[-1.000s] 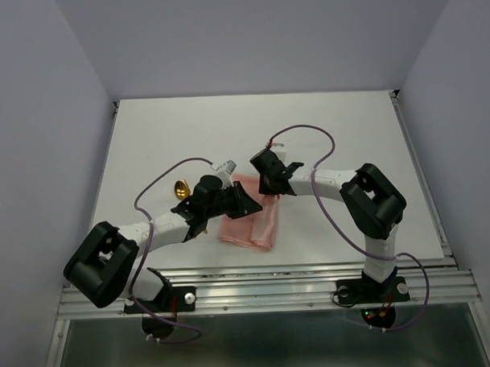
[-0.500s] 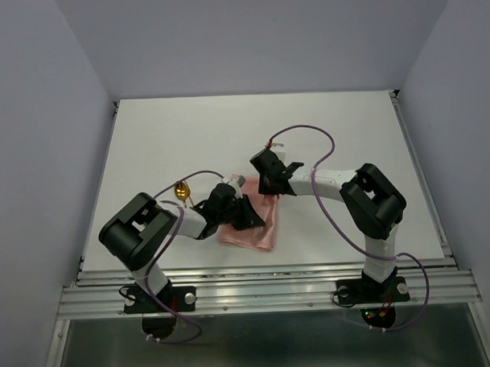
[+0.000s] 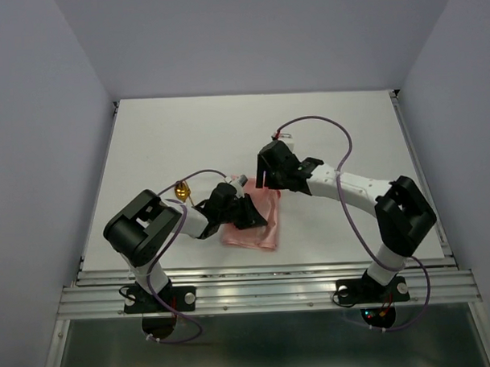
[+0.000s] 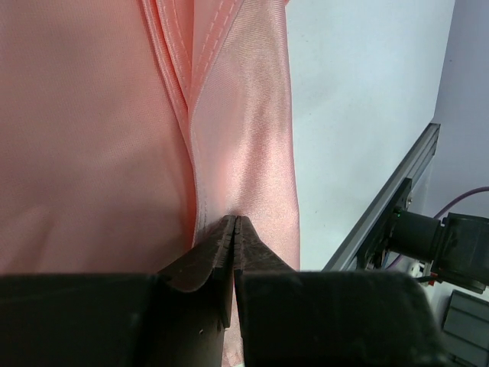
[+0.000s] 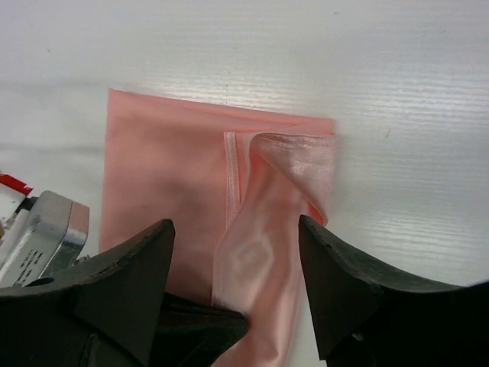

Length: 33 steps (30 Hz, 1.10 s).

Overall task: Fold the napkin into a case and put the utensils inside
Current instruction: Fold the 2/3-rectangle-folded napkin at the center of the board, then smooth out the 2/3-rectangle-folded napkin at the center of the board.

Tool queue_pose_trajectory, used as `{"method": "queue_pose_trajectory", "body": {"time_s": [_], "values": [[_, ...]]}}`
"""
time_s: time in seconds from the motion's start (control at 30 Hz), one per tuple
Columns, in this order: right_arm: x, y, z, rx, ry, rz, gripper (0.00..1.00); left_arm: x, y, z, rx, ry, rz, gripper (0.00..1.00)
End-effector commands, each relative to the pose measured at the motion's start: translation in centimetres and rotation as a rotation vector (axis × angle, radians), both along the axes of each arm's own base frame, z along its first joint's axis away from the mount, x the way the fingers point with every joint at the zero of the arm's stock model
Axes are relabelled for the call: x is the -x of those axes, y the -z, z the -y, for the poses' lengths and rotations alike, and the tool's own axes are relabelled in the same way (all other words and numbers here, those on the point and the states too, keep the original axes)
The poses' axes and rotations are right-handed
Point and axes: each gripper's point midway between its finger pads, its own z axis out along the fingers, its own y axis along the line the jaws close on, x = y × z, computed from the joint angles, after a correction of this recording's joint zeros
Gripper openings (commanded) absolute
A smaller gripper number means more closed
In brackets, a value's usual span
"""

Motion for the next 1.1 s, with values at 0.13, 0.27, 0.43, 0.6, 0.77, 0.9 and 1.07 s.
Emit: {"method": "queue_pose_trajectory", "body": {"time_s": [0.13, 0.27, 0.43, 0.6, 0.77, 0.9, 1.07], "values": [[-1.3, -1.9, 5.0, -0.013, 0.155, 0.067, 0.11, 1.2, 2.3, -1.4, -0.068, 0.009, -0.037, 0.14], [-2.5, -0.3, 5.6, -0.025, 0.158, 0.023, 0.02, 1.2, 2.3, -1.4, -0.070, 0.010, -0.034, 0.14], [-3.5, 1.3, 5.0, -0.015, 0.145, -0.008, 0.01, 1.3, 2.5, -1.5, -0.075, 0.009, -0.037, 0.14], [-4.0, 1.9, 4.0, -0.044, 0.122, -0.008, 0.01, 1.4, 2.6, -1.7, -0.079, 0.009, -0.037, 0.14], [-4.2, 1.8, 3.0, -0.076, 0.095, -0.012, 0.01, 1.4, 2.6, -1.6, -0.078, 0.016, -0.031, 0.14], [-4.1, 1.7, 2.6, -0.090, 0.078, -0.017, 0.01, 1.3, 2.7, -1.5, -0.077, 0.020, -0.034, 0.14], [-4.1, 2.5, 2.1, -0.095, 0.055, -0.033, 0.01, 1.4, 2.8, -1.5, -0.080, 0.023, -0.036, 0.14]]}}
